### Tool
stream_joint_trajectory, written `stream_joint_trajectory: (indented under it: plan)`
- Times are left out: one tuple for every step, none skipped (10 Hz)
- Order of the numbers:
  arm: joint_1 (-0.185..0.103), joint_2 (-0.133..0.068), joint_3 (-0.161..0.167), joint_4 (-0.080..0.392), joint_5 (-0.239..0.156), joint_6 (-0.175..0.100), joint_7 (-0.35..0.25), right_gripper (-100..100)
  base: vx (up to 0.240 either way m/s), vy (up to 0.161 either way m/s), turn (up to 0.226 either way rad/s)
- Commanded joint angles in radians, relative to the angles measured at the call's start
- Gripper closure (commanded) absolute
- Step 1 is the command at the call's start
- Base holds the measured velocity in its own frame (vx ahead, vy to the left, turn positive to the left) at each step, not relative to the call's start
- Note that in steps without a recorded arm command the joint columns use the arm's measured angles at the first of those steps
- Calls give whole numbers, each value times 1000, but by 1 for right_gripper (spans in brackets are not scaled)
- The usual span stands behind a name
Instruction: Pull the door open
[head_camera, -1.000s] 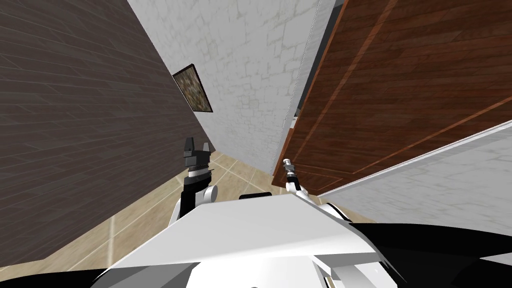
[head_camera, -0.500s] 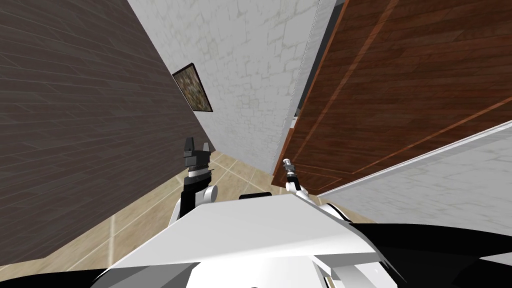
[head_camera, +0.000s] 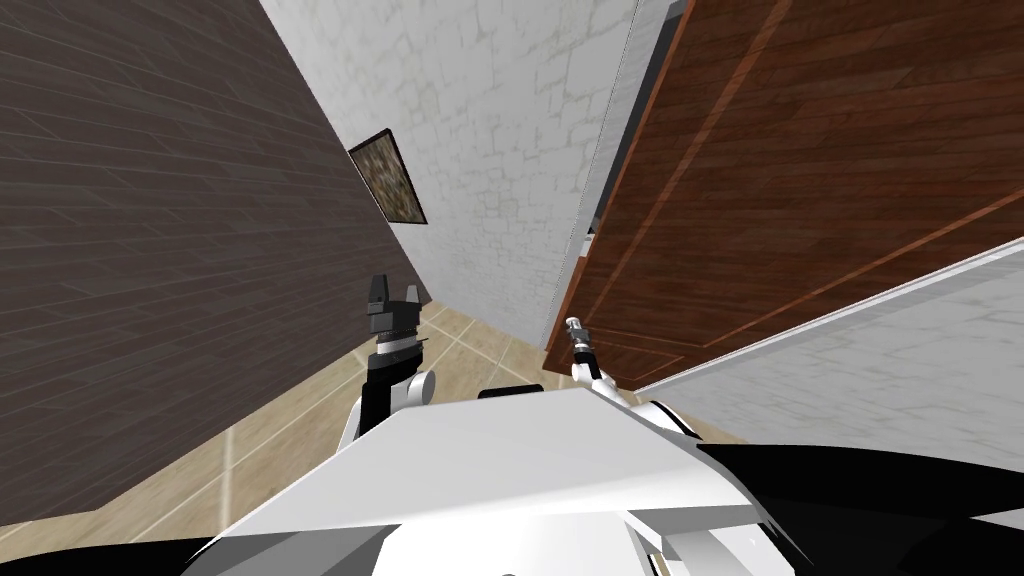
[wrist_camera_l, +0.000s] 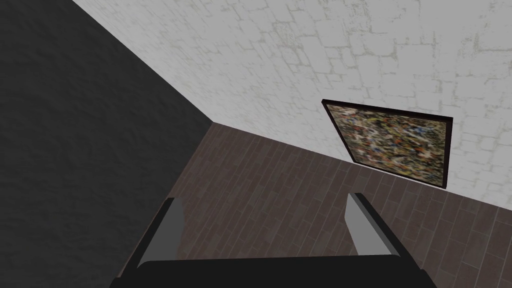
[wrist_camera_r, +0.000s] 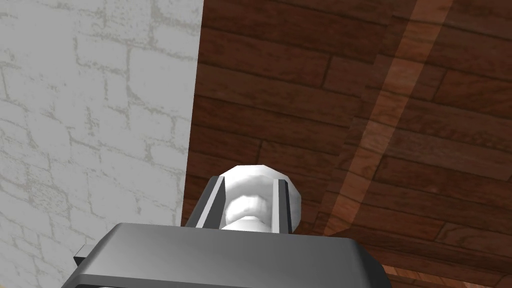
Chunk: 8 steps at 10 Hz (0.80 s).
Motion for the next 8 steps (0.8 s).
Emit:
stream_joint_trajectory:
  plan:
    - [12,12,5,8,-5,17,-48,100,-31,-21,29]
    - [12,12,5,8,-5,17,-48,100,-19,-21,7]
    - [9,12,5,11,-7,17,-74,100,-21,-14,15]
    - [7,12,6,13,-9,18,-95,100,-26,-9,26]
    - [7,12,6,13,-9,18,-95,100,-16,-4,10]
    - [7,12,6,13,-9,18,-95,100,-3,-3,-14]
    - [3,12,7,17,-12,18,-136,100,-11,-14,10]
    - [1,13,7,18,-13,18,-150,100,-22,-20,16]
